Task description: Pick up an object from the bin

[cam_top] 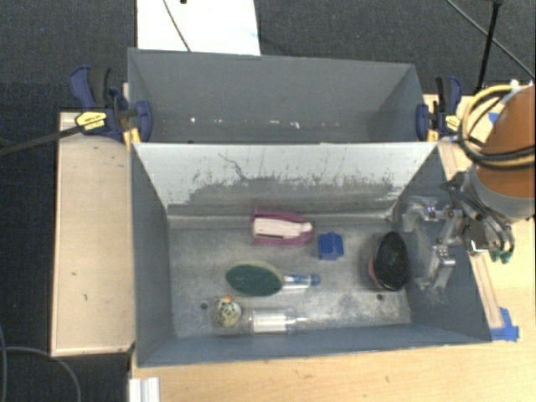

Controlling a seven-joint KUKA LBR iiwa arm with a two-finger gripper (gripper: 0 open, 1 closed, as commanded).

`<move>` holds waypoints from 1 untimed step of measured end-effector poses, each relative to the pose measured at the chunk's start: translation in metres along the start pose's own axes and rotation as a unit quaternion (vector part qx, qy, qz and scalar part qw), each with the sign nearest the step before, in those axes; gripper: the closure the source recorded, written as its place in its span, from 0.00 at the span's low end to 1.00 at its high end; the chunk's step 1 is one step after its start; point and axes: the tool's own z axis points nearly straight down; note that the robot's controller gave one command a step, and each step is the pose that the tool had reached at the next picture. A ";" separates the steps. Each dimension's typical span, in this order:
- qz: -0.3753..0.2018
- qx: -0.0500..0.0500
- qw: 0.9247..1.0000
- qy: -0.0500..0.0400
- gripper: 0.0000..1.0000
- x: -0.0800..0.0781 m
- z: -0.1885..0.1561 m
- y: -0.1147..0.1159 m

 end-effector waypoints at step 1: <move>0.098 0.000 0.995 -0.002 0.00 -0.035 0.074 -0.008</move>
Offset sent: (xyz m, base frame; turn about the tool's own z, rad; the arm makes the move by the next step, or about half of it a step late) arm 0.0347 -0.0081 -0.0732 0.1972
